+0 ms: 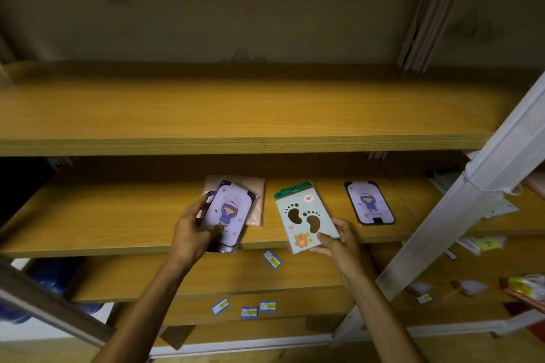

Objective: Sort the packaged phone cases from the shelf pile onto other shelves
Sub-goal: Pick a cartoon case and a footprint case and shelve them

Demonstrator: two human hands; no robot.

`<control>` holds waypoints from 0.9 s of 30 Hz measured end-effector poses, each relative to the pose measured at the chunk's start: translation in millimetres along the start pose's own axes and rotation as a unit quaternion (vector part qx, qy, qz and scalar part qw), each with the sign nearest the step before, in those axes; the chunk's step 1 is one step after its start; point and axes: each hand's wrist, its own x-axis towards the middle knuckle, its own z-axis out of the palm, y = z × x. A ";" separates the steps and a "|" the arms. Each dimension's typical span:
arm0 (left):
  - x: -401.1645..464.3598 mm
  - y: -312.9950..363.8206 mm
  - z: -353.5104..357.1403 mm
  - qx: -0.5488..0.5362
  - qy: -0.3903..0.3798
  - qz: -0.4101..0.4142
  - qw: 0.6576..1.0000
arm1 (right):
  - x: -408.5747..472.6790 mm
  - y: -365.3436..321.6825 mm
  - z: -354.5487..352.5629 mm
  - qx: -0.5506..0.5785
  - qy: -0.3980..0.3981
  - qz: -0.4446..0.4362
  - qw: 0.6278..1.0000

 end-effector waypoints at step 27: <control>15.7 28.0 16.9 -0.094 -0.139 0.064 0.984 | -63.2 -3.0 -8.4 0.126 0.139 -0.089 0.978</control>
